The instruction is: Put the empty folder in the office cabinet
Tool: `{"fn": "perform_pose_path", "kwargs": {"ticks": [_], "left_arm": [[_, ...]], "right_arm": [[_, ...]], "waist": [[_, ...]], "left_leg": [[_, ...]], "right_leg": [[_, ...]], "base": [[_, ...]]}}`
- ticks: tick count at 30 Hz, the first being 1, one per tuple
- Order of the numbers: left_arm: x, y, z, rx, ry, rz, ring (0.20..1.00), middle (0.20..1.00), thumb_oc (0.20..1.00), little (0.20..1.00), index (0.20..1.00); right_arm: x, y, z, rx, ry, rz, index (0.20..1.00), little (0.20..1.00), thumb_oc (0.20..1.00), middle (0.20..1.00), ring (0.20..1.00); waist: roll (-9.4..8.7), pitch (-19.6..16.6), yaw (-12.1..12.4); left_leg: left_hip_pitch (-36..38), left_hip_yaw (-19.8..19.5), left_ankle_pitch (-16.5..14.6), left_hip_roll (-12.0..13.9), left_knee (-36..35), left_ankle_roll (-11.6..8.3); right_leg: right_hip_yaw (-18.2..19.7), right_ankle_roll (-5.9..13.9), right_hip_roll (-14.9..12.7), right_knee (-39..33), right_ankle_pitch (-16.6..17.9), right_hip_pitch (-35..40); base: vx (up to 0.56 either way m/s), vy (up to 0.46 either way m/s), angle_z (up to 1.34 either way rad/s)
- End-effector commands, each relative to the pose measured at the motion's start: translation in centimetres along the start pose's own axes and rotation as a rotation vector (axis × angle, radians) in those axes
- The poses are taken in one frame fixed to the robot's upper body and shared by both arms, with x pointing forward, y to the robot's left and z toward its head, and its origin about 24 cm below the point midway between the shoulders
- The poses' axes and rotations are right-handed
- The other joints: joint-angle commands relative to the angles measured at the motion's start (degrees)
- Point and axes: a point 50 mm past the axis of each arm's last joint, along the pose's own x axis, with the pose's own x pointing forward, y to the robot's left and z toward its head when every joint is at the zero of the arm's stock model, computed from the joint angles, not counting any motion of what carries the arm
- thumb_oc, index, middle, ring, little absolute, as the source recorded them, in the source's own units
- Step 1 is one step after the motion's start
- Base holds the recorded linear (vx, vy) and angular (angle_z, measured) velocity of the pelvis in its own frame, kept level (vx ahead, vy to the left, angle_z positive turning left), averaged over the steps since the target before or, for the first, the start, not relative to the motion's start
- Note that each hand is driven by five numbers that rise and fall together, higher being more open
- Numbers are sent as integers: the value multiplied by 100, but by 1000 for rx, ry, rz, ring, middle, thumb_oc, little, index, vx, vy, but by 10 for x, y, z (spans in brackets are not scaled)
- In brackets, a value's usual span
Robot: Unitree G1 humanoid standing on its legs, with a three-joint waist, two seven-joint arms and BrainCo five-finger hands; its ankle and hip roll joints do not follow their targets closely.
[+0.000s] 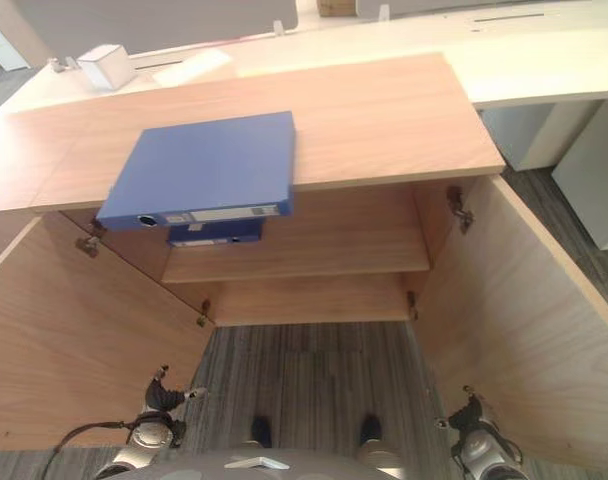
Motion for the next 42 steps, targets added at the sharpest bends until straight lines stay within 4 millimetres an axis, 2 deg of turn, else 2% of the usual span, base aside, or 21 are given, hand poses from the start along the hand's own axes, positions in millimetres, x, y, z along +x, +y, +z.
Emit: {"fn": "perform_pose_path", "kwargs": {"ticks": [1, 4, 7, 8, 9, 10, 12, 15, 17, 19, 27, 30, 32, 34, 42], "left_arm": [[4, 61, 1, 149, -65, 260, 1000, 1000, 1000, 1000, 1000], [2, 72, 4, 179, -92, 327, 1000, 1000, 1000, 1000, 1000], [-6, 95, 22, 243, -214, 415, 1000, 1000, 1000, 1000, 1000], [-11, 111, 34, 298, -284, 485, 1000, 1000, 1000, 1000, 1000], [-11, 111, 34, 298, -284, 485, 1000, 1000, 1000, 1000, 1000], [-18, 126, 47, 404, -360, 555, 1000, 1000, 1000, 1000, 1000], [-19, 131, 51, 436, -377, 575, 1000, 1000, 1000, 1000, 1000], [-26, 148, 68, 603, -460, 673, 1000, 1000, 1000, 1000, 1000], [-27, 149, 73, 638, -482, 685, 1000, 1000, 1000, 1000, 1000], [-34, 158, 89, 722, -557, 730, 1000, 1000, 1000, 1000, 1000], [-44, 168, 110, 856, -651, 794, 1000, 1000, 1000, 1000, 1000], [-46, 171, 125, 903, -704, 826, 1000, 1000, 1000, 1000, 1000], [-47, 171, 130, 910, -724, 831, 1000, 1000, 1000, 1000, 1000], [-51, 170, 145, 932, -789, 856, 1000, 1000, 1000, 1000, 1000], [-58, 174, 167, 915, -867, 927, 1000, 1000, 1000, 1000, 1000]], "right_arm": [[2, 3, 15, 15, -60, -25, 1000, 1000, 1000, 1000, 1000], [1, 11, 17, 8, -62, -7, 1000, 1000, 1000, 1000, 1000], [-1, 19, 16, -15, -63, 14, 1000, 1000, 1000, 1000, 1000], [-1, 21, 17, -25, -70, 19, 1000, 1000, 1000, 1000, 1000], [-1, 21, 17, -25, -70, 19, 1000, 1000, 1000, 1000, 1000], [-2, 24, 18, -27, -77, 28, 1000, 1000, 1000, 1000, 1000], [-3, 26, 18, -28, -78, 33, 1000, 1000, 1000, 1000, 1000], [-4, 33, 20, -26, -88, 50, 1000, 1000, 1000, 1000, 1000], [-5, 34, 20, -25, -90, 53, 1000, 1000, 1000, 1000, 1000], [-5, 35, 21, -21, -98, 53, 1000, 1000, 1000, 1000, 1000], [-6, 37, 20, -15, -105, 60, 1000, 1000, 1000, 1000, 1000], [-7, 36, 22, -21, -119, 60, 1000, 1000, 1000, 1000, 1000], [-7, 36, 22, -23, -120, 62, 1000, 1000, 1000, 1000, 1000], [-7, 37, 22, -24, -126, 64, 1000, 1000, 1000, 1000, 1000], [-8, 40, 21, -16, -124, 68, 1000, 1000, 1000, 1000, 1000]], "waist": [[-390, -80, 179], [-471, -106, 234], [-541, -152, 301], [-567, -173, 329], [-567, -173, 329], [-602, -200, 359], [-605, -210, 365], [-636, -264, 331], [-646, -279, 315], [-641, -311, 276], [-624, -355, 190], [-623, -372, 142], [-622, -371, 133], [-619, -397, 74], [-644, -432, -1]], "left_leg": [[-26, -82, -391, -137, 280, 67], [50, -49, -461, -193, 260, 104], [131, -39, -547, -277, 200, 157], [171, -33, -587, -325, 172, 182], [171, -33, -587, -325, 172, 182], [225, -15, -625, -356, 136, 201], [242, -19, -634, -365, 124, 208], [334, 13, -691, -389, 82, 218], [366, 27, -711, -397, 76, 218], [413, 50, -734, -384, 59, 212], [501, 116, -775, -341, 44, 183], [541, 152, -786, -315, 44, 162], [547, 157, -786, -309, 43, 158], [582, 194, -796, -298, 40, 143], [652, 261, -816, -256, 25, 115]], "right_leg": [[294, 777, -1132, 396, -53, -215], [310, 836, -1219, 376, -7, -152], [336, 908, -1316, 337, 58, -99], [353, 940, -1353, 337, 84, -100], [353, 940, -1353, 337, 84, -100], [366, 971, -1395, 332, 104, -87], [377, 974, -1400, 331, 106, -81], [429, 994, -1422, 321, 123, -70], [451, 999, -1424, 311, 126, -65], [483, 1008, -1418, 289, 137, -63], [545, 1007, -1372, 236, 138, -47], [578, 1005, -1351, 219, 139, -45], [587, 1004, -1344, 215, 138, -43], [614, 1000, -1317, 207, 138, -47], [682, 991, -1266, 158, 146, -25]], "base": [[40, 60, -2], [41, 68, -6], [52, 72, 3], [40, 50, 4], [48, 68, 0], [0, 0, 0], [33, 26, -3], [42, 20, -11], [35, 4, -10], [35, -3, -4], [16, -6, -7], [13, -11, -5], [6, -9, -4], [21, -14, -7], [18, -9, -5]]}}
